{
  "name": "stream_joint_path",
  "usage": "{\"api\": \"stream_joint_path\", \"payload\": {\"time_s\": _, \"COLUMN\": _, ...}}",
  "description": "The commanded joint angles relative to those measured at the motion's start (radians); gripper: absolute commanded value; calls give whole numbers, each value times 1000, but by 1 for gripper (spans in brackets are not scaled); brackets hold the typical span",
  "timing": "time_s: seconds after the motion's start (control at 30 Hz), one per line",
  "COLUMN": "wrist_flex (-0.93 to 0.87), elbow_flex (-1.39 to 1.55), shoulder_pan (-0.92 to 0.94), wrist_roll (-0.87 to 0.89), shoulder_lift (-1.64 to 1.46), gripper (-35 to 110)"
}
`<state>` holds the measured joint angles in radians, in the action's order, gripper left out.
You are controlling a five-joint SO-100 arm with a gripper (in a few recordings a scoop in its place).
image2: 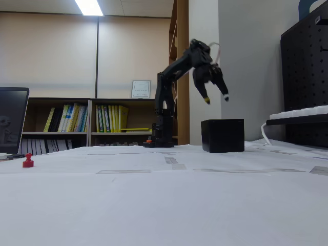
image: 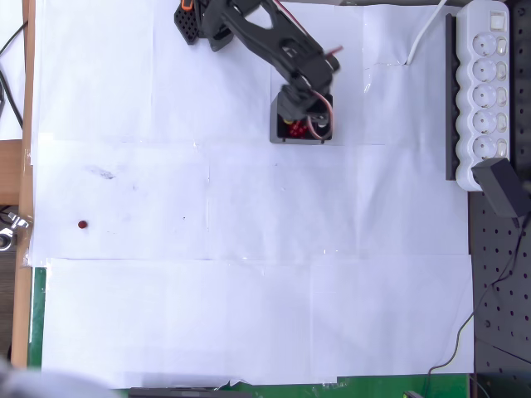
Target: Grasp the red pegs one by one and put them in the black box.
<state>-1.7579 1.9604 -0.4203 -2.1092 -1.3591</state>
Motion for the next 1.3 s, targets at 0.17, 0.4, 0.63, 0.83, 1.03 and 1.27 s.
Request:
{"api": "stream_joint_path", "payload": {"time_s": 0.17, "wrist_flex": 795, "elbow_flex": -566, "shoulder_pan": 750, "wrist_roll": 440, "shoulder_lift": 18, "gripper": 22}}
{"api": "stream_joint_path", "payload": {"time_s": 0.4, "wrist_flex": 1239, "elbow_flex": -620, "shoulder_pan": 1009, "wrist_roll": 518, "shoulder_lift": -275, "gripper": 22}}
{"api": "stream_joint_path", "payload": {"time_s": 0.63, "wrist_flex": 1563, "elbow_flex": -465, "shoulder_pan": 1085, "wrist_roll": 528, "shoulder_lift": -673, "gripper": 22}}
{"api": "stream_joint_path", "payload": {"time_s": 0.83, "wrist_flex": 1589, "elbow_flex": -225, "shoulder_pan": 1054, "wrist_roll": 502, "shoulder_lift": -879, "gripper": 22}}
{"api": "stream_joint_path", "payload": {"time_s": 1.03, "wrist_flex": 1663, "elbow_flex": -147, "shoulder_pan": 1011, "wrist_roll": 512, "shoulder_lift": -953, "gripper": 22}}
{"api": "stream_joint_path", "payload": {"time_s": 1.27, "wrist_flex": 1729, "elbow_flex": -138, "shoulder_pan": 962, "wrist_roll": 538, "shoulder_lift": -988, "gripper": 22}}
